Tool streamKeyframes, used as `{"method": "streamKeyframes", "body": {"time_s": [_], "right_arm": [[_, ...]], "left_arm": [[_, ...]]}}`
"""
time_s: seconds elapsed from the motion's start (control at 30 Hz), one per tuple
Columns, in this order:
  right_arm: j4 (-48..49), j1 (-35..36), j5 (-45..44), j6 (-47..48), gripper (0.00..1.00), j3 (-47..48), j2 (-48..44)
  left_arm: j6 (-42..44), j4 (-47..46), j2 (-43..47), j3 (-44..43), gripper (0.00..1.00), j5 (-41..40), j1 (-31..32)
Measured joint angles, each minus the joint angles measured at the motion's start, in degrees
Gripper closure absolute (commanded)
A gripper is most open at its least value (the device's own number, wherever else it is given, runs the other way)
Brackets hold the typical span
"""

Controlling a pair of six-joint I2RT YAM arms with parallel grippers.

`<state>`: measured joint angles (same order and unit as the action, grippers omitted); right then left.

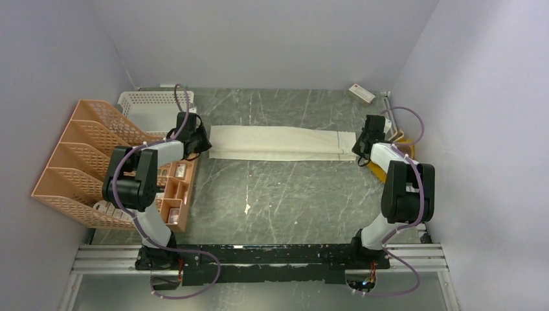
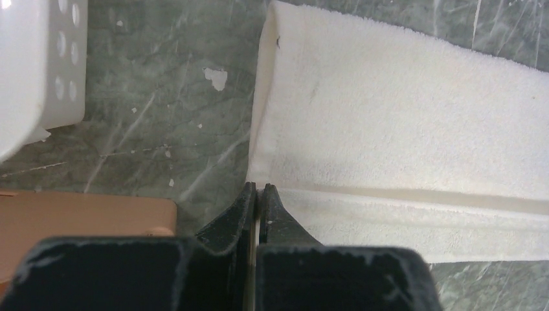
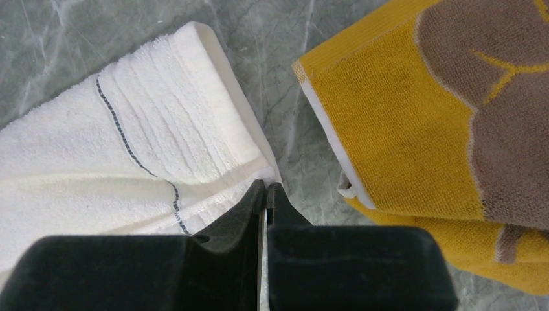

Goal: Roll the towels
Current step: Fold the towel at the center of the board.

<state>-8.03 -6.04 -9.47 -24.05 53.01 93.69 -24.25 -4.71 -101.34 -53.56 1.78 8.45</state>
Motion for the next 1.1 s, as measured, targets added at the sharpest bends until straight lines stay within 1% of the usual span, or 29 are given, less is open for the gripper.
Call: {"method": "streamKeyframes", "body": {"time_s": [0.43, 0.8, 1.1], "right_arm": [[0.2, 0.0, -0.3, -0.8, 1.00, -2.9, -0.1], [0.2, 0.0, -1.0, -1.7, 1.00, -3.0, -1.1], [0.2, 0.0, -1.0, -2.5, 1.00, -3.0, -1.1]], "left_arm": [[-0.5, -0.2, -0.1, 0.3, 0.93, 0.0, 0.0], [-1.0, 0.3, 0.1, 0.5, 0.93, 0.0, -0.2], [-2.4, -0.2, 6.7, 3.2, 0.93, 0.1, -0.7]]}}
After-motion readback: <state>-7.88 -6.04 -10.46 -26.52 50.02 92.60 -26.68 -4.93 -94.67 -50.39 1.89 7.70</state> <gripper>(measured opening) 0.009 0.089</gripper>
